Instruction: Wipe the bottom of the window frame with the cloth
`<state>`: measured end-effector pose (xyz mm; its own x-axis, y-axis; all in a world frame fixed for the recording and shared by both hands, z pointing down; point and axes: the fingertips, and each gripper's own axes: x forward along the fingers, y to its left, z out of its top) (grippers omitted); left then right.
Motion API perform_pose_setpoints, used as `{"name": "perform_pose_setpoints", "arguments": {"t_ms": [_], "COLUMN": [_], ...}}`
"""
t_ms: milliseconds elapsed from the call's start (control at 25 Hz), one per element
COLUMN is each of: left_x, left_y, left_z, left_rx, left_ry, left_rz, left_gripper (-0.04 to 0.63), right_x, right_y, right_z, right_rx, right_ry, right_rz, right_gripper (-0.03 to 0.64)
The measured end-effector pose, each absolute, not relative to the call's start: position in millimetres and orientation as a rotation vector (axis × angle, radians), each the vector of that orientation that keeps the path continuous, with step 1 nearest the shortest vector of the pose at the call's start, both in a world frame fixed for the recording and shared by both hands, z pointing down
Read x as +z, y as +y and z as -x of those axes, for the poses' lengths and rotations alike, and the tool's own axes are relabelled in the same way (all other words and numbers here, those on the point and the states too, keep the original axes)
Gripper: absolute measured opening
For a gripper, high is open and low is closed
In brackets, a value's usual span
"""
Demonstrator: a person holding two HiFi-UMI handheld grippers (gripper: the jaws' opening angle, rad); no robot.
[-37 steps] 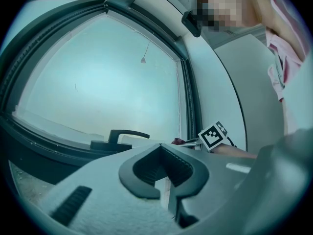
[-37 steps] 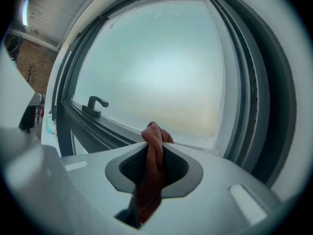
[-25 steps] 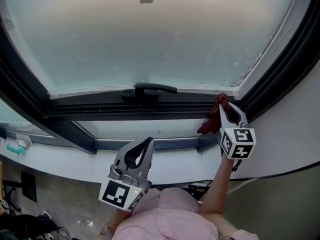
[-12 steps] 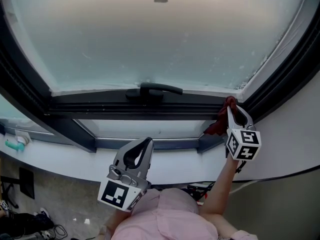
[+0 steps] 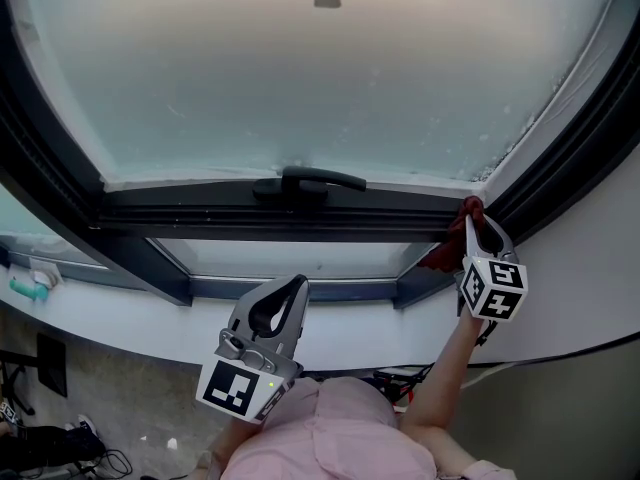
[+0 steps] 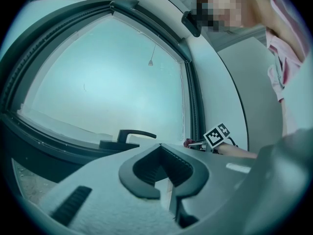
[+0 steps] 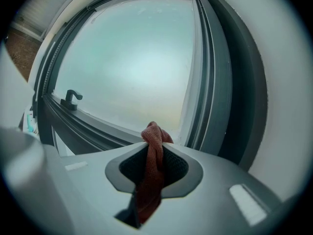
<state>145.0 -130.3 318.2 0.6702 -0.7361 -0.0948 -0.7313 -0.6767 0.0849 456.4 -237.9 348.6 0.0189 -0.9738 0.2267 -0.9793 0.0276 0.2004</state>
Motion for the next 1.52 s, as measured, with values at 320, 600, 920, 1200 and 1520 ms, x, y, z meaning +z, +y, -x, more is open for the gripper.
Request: {"name": "perform_pose_setpoints", "arguments": {"t_ms": [320,600,920,1200,1520], "left_x": [316.3,316.5,316.4,316.2,317.3], "left_y": [-129.8,-127.1,-114.9,-102.0,-91.7], "left_z": [-148.2,-149.1,-145.4,-136.1,-119.9], "left_rx": [-0.188,-0.180,-0.178,-0.181,-0.182], "left_ry": [-1.253,-1.285,-1.337,-1.373,-1.365], "left_rz": [-2.839,-2.830,-2.805,-2.786,-2.776], "left_gripper": [-0.002,-0.003,-0.003,-0.003,-0.002], "right_x": [348.2,348.8,349.3,332.0,298.7], "right_y": [-237.2,-237.2,-238.1,-226.6,-208.5], "right_z": [-468.7,-476.6,-478.5,-460.5,-296.9], "right_rx": [0.025,0.026,0.022,-0.005,-0.190], "right_ry": [-1.989,-1.996,-2.010,-2.127,-2.527], "right_rz": [-2.028,-2.039,-2.024,-2.026,-1.643], "right_gripper": [0.067,0.067,0.067,0.069,0.069]}}
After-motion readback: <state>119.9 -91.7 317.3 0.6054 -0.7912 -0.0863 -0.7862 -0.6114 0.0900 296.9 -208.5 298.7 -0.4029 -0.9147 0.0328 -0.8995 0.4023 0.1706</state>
